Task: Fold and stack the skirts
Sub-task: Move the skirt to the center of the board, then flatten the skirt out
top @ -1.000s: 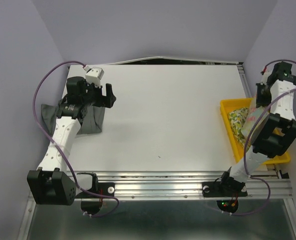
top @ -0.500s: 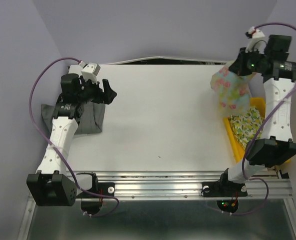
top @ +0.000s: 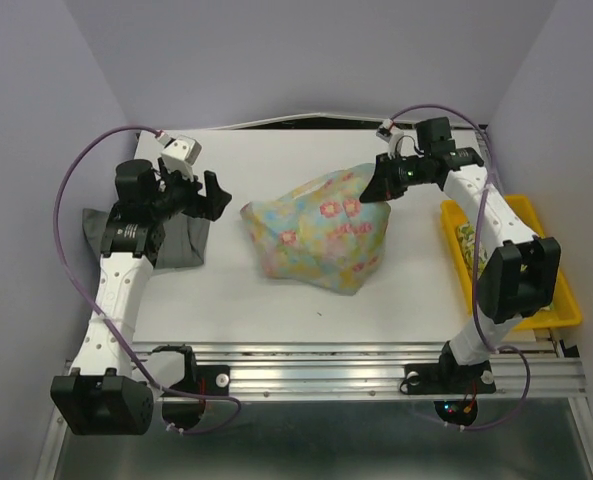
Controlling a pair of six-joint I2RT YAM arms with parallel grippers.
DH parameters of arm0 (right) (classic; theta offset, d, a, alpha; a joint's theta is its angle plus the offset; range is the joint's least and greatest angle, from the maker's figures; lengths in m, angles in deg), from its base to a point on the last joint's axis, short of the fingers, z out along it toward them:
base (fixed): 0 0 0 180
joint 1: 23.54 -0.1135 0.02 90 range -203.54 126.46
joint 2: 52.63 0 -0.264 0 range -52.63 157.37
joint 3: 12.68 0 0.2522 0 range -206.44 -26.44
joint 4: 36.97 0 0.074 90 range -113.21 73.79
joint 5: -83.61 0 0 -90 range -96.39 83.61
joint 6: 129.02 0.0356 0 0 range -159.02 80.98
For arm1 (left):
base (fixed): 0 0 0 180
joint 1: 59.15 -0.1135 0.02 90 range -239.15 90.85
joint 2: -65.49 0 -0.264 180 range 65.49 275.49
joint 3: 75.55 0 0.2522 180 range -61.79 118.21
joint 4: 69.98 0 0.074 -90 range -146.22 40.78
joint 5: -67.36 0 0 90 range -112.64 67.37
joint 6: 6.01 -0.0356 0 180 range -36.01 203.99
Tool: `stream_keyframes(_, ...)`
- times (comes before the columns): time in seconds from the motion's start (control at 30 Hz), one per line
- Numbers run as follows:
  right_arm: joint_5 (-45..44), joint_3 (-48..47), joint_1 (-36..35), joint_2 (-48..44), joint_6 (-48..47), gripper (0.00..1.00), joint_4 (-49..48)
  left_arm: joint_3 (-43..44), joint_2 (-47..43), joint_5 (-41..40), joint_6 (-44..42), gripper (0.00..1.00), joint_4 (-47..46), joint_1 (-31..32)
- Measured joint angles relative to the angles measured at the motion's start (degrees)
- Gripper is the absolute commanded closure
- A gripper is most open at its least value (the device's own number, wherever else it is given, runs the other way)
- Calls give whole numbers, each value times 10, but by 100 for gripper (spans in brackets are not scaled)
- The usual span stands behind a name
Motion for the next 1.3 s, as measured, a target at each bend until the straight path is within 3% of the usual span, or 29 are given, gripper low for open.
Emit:
stream_keyframes(0.23,-35,190,3,35,-55,87,2,-68,0,-5,-52,15,28,9)
stream_keyframes(0.43,-86,254,3,79,-64,91,7,-99,56,-33,-72,18,45,50)
stream_keyframes(0.6,-103,249,3,79,-48,99,-6,-110,85,-56,-75,18,45,98)
stream_keyframes(0.83,-129,209,3,79,-17,99,-18,-107,153,-70,-78,24,44,114)
stream_keyframes(0.97,-95,160,3,78,46,99,-32,-108,129,-50,-101,23,41,127)
stream_keyframes(1.1,-93,124,4,108,133,99,-78,-108,67,-54,-144,18,31,193)
stream_keyframes(1.13,-94,114,6,131,159,90,-99,-108,58,-69,-155,16,29,220)
stream_keyframes(1.2,-96,103,11,185,201,64,-130,-108,57,-94,-175,15,25,265)
stream_keyframes(1.27,-94,92,16,237,226,21,-146,-108,68,-113,-193,15,25,303)
stream_keyframes(1.3,-73,87,19,251,240,17,-142,-108,75,-122,-201,15,26,320)
